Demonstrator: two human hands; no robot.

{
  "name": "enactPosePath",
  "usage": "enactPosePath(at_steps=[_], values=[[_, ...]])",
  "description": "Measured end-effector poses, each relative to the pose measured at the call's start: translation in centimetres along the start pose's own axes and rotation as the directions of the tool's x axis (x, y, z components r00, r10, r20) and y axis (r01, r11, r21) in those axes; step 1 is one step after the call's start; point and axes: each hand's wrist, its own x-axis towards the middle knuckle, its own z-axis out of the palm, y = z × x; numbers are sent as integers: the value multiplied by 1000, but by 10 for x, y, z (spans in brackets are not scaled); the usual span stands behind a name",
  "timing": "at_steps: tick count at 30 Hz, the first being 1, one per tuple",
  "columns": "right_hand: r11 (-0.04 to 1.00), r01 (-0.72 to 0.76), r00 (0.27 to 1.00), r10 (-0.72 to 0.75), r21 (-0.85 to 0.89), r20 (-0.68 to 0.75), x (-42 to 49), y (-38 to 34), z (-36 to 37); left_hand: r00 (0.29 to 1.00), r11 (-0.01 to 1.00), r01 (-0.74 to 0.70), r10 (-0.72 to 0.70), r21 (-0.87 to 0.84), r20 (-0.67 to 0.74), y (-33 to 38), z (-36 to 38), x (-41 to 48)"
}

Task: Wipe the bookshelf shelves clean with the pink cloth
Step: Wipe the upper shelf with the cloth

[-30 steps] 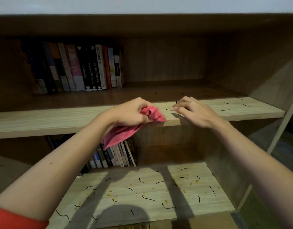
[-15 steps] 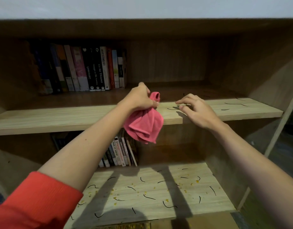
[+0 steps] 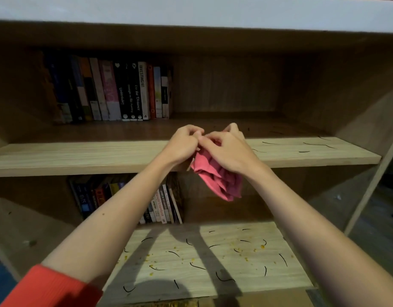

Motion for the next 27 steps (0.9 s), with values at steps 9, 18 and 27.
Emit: enactPosePath(at_steps=[9, 18, 27], values=[[988, 23, 1000, -25, -150, -13, -13, -6, -1, 993, 998, -41, 45, 37, -114, -16, 0, 5], [970, -195, 976, 178, -143, -126, -24, 54, -73, 945, 740, -196, -34, 644, 326, -2, 22, 6], [961, -116, 993, 103, -251, -66, -14, 48, -50, 940, 703, -223, -30, 675, 341, -2, 24, 6]])
